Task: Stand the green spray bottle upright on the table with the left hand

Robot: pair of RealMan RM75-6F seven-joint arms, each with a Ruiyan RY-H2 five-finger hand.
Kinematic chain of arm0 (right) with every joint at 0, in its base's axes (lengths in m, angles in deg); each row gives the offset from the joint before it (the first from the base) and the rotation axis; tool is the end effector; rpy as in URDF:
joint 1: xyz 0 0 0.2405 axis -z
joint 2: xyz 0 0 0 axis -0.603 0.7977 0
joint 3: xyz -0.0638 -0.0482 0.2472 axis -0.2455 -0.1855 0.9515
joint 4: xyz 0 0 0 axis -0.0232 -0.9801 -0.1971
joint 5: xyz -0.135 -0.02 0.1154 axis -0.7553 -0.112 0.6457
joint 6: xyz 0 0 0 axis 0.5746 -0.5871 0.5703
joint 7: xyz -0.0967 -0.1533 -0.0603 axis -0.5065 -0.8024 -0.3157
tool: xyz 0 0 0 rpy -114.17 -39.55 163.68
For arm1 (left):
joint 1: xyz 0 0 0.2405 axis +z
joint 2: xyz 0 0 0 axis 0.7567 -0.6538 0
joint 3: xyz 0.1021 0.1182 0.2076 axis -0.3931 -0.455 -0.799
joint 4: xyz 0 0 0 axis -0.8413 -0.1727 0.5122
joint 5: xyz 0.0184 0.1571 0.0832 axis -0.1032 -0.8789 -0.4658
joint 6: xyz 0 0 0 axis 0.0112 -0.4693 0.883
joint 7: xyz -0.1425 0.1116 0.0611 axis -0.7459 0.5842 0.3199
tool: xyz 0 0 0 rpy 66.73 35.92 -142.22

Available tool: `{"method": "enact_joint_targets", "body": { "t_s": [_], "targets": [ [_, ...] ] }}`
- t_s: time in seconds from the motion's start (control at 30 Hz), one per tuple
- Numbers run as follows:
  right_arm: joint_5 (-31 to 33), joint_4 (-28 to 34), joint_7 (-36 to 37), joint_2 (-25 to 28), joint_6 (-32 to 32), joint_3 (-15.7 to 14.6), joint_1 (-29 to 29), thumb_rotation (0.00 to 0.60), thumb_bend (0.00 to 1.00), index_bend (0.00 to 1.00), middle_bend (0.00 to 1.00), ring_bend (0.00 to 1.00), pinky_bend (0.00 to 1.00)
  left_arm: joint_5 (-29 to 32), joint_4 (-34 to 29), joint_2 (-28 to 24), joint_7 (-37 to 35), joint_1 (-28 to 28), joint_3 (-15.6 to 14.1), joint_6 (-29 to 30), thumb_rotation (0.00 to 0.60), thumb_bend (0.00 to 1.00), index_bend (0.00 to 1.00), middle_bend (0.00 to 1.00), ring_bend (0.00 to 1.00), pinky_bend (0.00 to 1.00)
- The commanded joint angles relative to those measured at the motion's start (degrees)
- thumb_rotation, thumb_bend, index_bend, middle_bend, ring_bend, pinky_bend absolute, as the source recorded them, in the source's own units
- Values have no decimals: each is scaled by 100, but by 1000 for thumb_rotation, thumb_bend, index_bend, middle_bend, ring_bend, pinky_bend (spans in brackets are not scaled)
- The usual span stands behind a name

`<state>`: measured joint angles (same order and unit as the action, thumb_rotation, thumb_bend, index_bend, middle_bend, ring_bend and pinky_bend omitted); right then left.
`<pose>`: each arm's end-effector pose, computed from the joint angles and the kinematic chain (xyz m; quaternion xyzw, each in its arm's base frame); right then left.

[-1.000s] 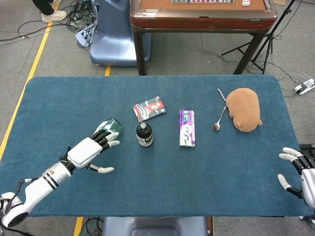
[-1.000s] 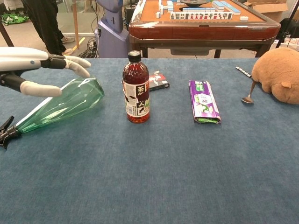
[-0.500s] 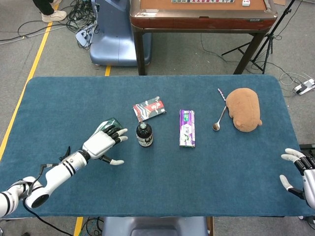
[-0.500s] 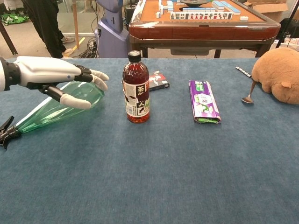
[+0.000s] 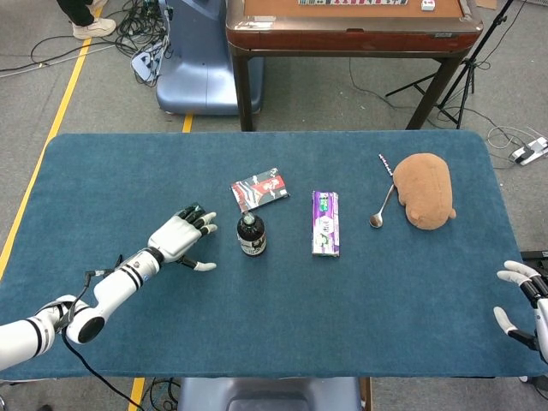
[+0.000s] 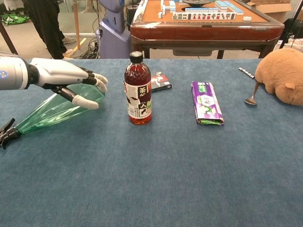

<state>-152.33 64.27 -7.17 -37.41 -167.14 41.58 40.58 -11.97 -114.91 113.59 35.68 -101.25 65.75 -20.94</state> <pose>-0.2977 -0.1780 0.2413 0.5559 -0.3917 0.3991 0.6150 -0.1480 0.4167 0.0208 -0.8640 -0.2502 -0.2146 0.3807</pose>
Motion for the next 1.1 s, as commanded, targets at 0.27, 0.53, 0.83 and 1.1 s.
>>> {"method": "enact_joint_targets", "body": {
  "t_s": [0.27, 0.53, 0.83, 1.1],
  "targets": [
    [-16, -27, 36, -10, 12, 8, -3, 600, 270, 318, 245, 184, 295, 2097, 193, -49, 1355, -370, -390, 103, 59, 84, 141, 12, 0, 0],
    [-59, 10, -16, -22, 57, 23, -51, 600, 270, 318, 245, 184, 295, 3208, 73, -237, 1686, -552, -680, 327, 58, 76, 155, 37, 0, 0],
    [-61, 40, -50, -19, 57, 23, -49, 600, 270, 318, 245, 184, 295, 4409, 168, -183, 2162, -763, -923, 793, 58, 73, 155, 38, 0, 0],
    [-68, 8, -17, -29, 40, 18, -34, 600, 271, 318, 245, 184, 295, 5040, 168, -333, 2379, -860, -1221, 686, 58, 72, 176, 58, 0, 0]
  ]
}}
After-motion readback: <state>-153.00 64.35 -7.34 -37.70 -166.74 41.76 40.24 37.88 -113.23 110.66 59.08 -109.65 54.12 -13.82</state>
